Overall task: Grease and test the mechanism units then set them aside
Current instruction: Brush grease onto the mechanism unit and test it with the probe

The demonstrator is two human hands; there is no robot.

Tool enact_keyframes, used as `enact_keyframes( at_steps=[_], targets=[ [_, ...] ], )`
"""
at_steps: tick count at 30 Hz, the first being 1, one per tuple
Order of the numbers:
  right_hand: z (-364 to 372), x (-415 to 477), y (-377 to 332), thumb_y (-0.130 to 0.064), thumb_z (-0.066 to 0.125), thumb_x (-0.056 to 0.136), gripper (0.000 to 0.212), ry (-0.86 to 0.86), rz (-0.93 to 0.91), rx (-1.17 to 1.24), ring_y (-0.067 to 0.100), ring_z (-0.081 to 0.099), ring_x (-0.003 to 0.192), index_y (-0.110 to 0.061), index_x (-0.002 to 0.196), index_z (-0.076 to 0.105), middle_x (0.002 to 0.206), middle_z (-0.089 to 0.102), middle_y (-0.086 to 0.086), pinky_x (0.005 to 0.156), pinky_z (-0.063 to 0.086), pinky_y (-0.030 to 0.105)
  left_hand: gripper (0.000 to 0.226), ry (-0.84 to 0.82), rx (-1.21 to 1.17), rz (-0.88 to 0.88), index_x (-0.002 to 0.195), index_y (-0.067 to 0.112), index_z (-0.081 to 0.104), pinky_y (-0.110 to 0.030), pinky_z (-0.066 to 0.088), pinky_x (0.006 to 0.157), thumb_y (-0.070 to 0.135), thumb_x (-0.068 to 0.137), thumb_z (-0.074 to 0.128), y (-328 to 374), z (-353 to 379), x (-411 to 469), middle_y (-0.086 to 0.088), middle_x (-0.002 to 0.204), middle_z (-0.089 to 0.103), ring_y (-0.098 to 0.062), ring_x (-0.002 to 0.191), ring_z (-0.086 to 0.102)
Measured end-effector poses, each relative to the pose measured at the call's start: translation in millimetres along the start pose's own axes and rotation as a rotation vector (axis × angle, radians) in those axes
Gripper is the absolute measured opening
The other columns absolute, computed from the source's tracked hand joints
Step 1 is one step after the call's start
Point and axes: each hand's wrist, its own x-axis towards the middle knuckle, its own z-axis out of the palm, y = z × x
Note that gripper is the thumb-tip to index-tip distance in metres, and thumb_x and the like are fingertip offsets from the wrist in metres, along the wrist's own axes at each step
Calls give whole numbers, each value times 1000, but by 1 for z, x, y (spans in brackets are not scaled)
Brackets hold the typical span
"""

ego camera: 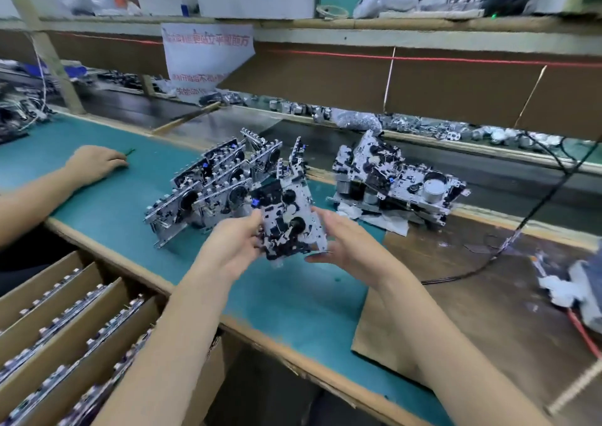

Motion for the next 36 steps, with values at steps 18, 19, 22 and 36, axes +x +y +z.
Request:
enact_keyframes(
  at_steps=[18, 19, 22, 36],
  targets=[
    [-58, -33, -23, -21, 59, 83, 14, 314, 87, 419, 10, 59, 50, -8, 78, 60, 58, 62, 3, 74, 52, 28, 58, -453, -343, -106, 76, 4, 78, -30, 59, 66, 25, 25, 96, -100, 37, 22, -9, 85, 74, -19, 75, 71],
    [-57, -32, -25, -22, 57, 87, 20, 309, 90, 404, 10, 60, 50, -8, 74, 61, 58, 63, 3, 64, 56, 25, 60, -436, -372, -92, 74, 4, 78, -30, 59, 64, 23, 20, 96, -101, 38, 23, -9, 84, 74, -19, 73, 72],
    [-64, -26, -21, -24, 41, 99, 38, 517, 32, -253, 13, 60, 51, -7, 73, 61, 59, 65, 5, 45, 45, 18, 35, -420, -423, -63, 72, 4, 77, -29, 58, 66, 16, 42, 90, -106, 37, 26, -8, 83, 74, -18, 73, 72],
    [-47, -22, 27, -29, 47, 91, 24, 422, 33, -1537, 34, 57, 97, -6, 88, 52, 104, 55, 15, 71, 38, 34, 37, -385, -407, 21, 80, 6, 78, -24, 57, 63, 6, 84, 41, -102, 42, 22, -8, 85, 74, -15, 71, 69]
  ],
)
